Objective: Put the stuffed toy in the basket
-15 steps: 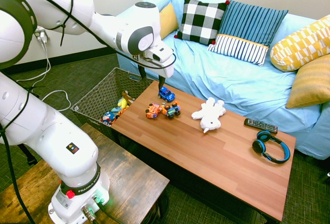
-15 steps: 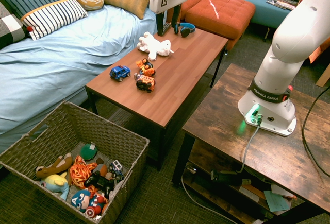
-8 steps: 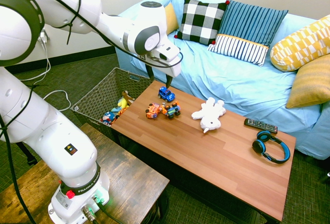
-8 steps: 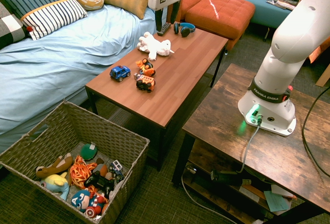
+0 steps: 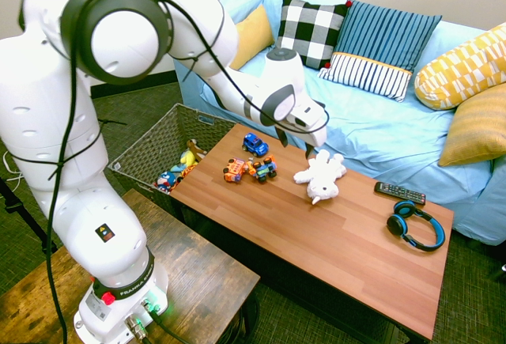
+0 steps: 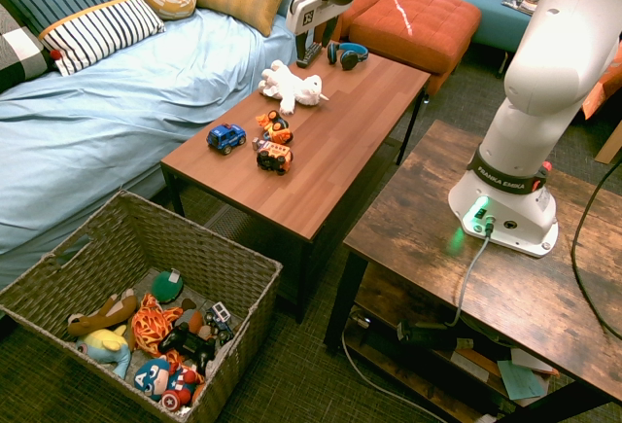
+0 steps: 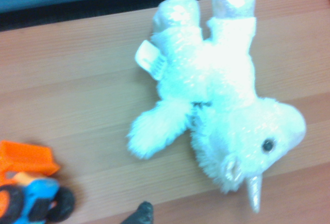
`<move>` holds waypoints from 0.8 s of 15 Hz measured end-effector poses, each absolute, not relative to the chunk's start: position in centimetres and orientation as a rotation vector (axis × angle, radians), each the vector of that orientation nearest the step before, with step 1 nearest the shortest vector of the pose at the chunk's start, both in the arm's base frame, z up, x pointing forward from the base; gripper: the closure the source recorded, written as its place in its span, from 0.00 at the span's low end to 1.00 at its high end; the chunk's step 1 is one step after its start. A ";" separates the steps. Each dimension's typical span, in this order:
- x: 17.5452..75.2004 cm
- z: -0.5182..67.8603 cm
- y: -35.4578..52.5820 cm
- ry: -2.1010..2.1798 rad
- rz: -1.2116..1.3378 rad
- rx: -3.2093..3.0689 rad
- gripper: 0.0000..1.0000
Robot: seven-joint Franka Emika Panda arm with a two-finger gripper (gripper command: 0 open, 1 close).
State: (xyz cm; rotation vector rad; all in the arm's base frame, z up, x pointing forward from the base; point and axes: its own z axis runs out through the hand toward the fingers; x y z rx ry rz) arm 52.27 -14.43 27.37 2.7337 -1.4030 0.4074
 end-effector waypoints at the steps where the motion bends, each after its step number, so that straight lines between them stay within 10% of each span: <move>1: 53.3 26.4 -15.5 -1.385 0.413 2.732 0.00; 12: 61.6 16.5 -18.2 -1.320 0.296 2.811 0.00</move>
